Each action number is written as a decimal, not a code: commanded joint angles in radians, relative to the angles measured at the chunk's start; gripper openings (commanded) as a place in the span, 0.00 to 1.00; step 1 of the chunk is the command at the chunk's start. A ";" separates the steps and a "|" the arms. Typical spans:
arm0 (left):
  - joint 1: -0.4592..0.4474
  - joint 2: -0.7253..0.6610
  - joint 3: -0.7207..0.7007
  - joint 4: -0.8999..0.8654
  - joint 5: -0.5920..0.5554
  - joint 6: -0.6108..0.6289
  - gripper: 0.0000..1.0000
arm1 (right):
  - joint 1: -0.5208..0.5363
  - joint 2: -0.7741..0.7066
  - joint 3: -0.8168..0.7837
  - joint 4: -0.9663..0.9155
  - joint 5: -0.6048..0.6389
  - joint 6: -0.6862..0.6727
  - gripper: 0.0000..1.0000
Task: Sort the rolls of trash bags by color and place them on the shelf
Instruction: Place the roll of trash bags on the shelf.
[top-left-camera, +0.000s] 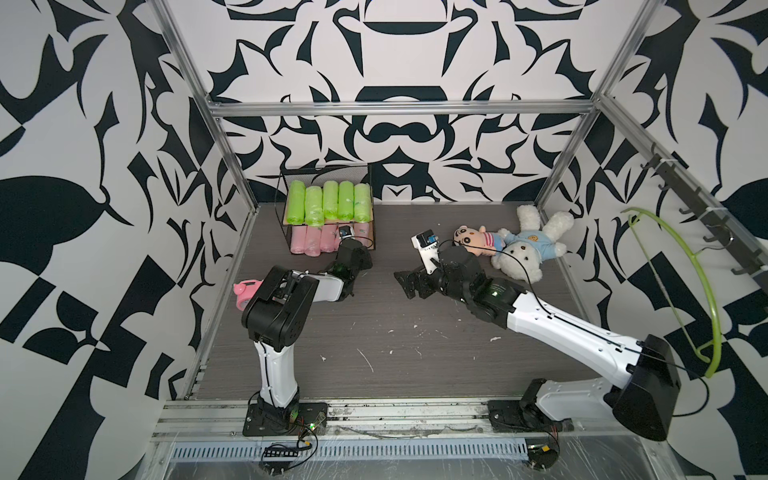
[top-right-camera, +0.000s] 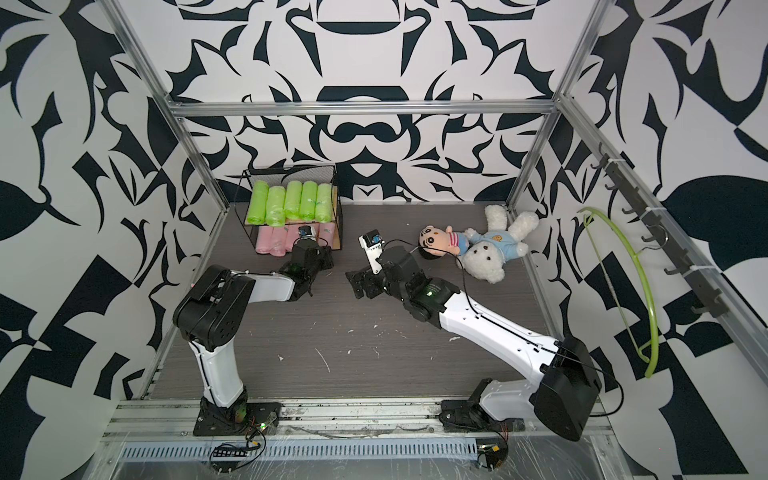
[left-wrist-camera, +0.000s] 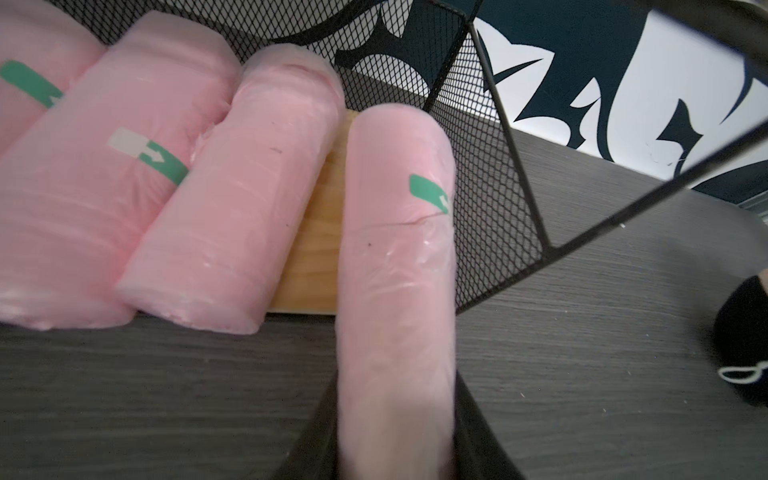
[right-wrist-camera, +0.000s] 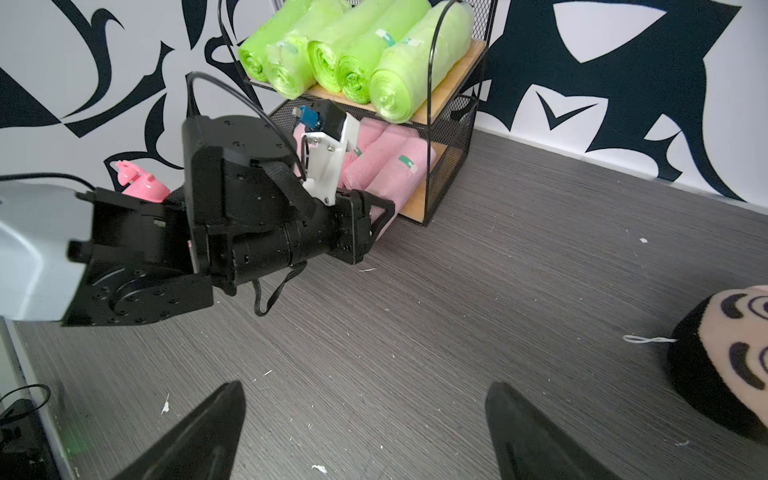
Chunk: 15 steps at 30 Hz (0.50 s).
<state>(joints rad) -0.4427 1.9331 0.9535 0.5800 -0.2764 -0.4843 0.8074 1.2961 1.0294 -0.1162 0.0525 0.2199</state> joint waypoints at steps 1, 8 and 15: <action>0.008 0.024 0.051 0.045 -0.034 0.029 0.32 | 0.000 -0.026 0.008 0.011 0.018 -0.016 0.96; 0.019 0.071 0.106 0.032 -0.045 0.033 0.37 | 0.001 -0.026 0.009 0.007 0.019 -0.013 0.96; 0.027 0.095 0.153 -0.004 -0.035 0.021 0.40 | 0.000 -0.027 0.009 0.006 0.020 -0.007 0.96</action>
<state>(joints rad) -0.4278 2.0144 1.0584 0.5594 -0.3023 -0.4664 0.8074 1.2945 1.0294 -0.1165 0.0597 0.2173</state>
